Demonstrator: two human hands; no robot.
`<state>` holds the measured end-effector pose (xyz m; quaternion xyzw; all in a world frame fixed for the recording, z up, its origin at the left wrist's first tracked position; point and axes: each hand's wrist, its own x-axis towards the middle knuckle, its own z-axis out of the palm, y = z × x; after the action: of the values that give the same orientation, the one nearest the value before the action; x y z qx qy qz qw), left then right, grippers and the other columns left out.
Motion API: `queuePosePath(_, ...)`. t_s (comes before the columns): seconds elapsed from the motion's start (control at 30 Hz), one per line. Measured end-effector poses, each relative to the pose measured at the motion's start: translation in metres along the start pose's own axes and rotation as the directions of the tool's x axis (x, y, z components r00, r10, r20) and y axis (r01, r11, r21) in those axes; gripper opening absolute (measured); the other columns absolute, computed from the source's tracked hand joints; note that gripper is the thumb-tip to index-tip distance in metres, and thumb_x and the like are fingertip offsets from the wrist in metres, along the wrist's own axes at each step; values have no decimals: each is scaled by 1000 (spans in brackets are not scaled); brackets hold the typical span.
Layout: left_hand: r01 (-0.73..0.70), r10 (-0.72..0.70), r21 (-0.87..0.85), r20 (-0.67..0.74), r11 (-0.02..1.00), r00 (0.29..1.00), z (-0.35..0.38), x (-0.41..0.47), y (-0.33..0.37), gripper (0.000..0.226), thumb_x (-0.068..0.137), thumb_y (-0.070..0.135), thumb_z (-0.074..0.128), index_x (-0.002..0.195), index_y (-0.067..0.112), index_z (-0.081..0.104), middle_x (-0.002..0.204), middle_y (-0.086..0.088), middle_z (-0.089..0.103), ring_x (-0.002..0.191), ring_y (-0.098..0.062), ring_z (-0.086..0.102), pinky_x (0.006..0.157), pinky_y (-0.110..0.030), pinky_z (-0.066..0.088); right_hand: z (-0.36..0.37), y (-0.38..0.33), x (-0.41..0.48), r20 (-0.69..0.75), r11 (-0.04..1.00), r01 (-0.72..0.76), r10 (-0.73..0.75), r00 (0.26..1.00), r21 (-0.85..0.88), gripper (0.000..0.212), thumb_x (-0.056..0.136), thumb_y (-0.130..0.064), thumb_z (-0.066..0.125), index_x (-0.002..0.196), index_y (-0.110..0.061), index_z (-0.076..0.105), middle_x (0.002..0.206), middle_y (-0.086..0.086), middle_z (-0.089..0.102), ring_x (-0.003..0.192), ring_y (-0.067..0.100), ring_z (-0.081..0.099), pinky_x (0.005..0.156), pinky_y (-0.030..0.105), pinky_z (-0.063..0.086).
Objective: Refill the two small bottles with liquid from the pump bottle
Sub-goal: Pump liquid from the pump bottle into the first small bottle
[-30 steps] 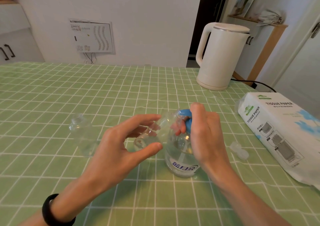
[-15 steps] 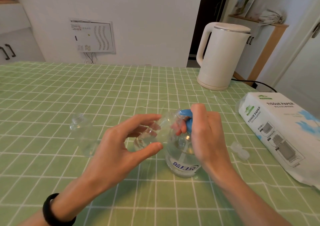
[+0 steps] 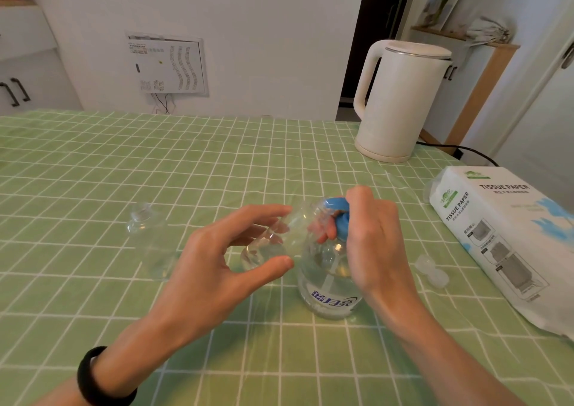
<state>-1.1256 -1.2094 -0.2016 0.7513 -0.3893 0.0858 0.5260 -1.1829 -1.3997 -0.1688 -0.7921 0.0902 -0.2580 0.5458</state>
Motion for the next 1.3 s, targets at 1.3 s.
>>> queuePosePath(1.3,30,-30,-50,1,998,1000,5,-1,4,55,78,46,79,131,48,63,118,20,75,107,-8,75,96,-21,56,3,1,0,-10,999,1,-1,1000,39,63,96,-48,29,44,-23,55,64,4,73,66,30,66,75,54,56)
